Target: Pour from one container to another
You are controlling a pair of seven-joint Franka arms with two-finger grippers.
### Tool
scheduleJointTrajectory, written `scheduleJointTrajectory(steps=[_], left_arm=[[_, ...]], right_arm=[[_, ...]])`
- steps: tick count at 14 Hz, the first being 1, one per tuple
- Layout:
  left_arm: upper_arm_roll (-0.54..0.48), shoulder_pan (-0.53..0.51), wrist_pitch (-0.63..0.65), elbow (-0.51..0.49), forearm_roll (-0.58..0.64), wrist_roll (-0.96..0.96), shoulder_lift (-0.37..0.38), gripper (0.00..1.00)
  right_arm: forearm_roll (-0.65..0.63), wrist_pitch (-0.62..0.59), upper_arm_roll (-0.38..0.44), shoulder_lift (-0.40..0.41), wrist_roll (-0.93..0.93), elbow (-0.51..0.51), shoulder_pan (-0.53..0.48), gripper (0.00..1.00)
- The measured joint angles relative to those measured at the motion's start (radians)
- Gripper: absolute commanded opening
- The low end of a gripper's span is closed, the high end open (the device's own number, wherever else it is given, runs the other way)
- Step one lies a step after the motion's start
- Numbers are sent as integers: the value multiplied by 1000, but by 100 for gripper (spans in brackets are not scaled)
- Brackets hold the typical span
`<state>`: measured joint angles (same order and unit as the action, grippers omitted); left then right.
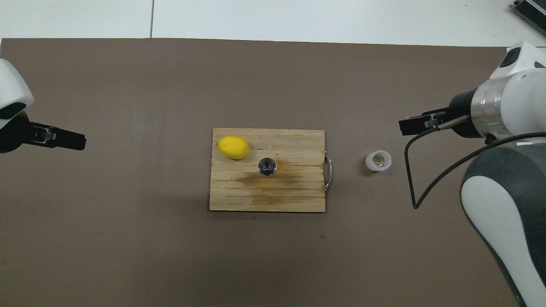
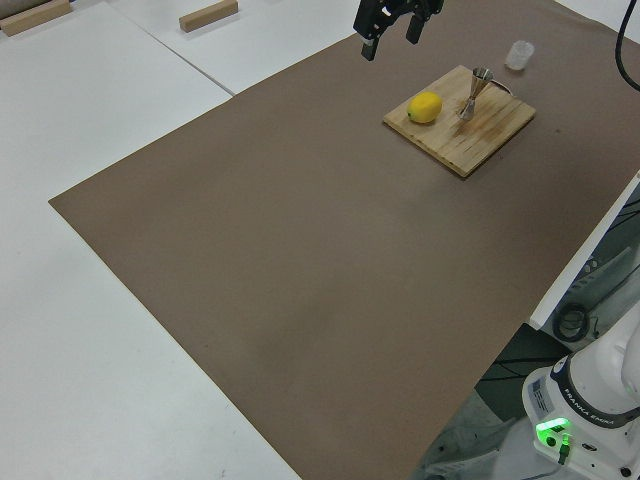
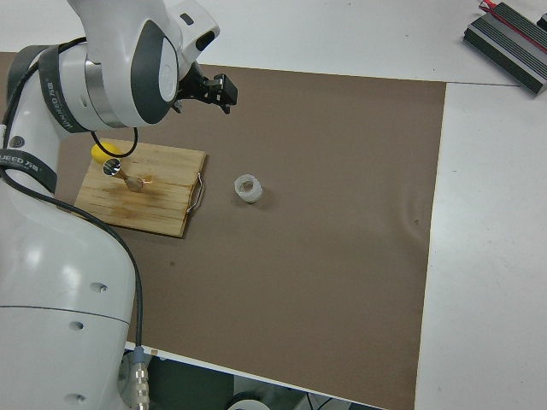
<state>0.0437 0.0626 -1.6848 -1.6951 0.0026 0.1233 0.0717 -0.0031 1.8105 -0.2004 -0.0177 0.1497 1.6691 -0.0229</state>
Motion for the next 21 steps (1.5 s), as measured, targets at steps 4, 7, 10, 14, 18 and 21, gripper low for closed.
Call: scheduleJointTrajectory(steps=[4,7,10,14,18,21], left_arm=[[6,-17,0,0,0,0,3,100],[60,-70,0,0,0,1,3,100],[69,-72,0,0,0,1,4,100],[69,-76,1,0,0,1,5,100],[65,-84,-1,2,-7,-2,8,100],[62,-85,3,8,-13,-2,12,100]], right_arm=[[-12,-107,2,0,113,-35,3,100],[-13,-164,7,-1,122,-35,-4,100],[-13,-172,9,-4,122,-35,-10,100],[-13,-172,9,-8,122,-36,-10,100],[-13,-172,14,-8,122,-42,-20,100],[-13,-172,33,-10,122,-46,-35,100]])
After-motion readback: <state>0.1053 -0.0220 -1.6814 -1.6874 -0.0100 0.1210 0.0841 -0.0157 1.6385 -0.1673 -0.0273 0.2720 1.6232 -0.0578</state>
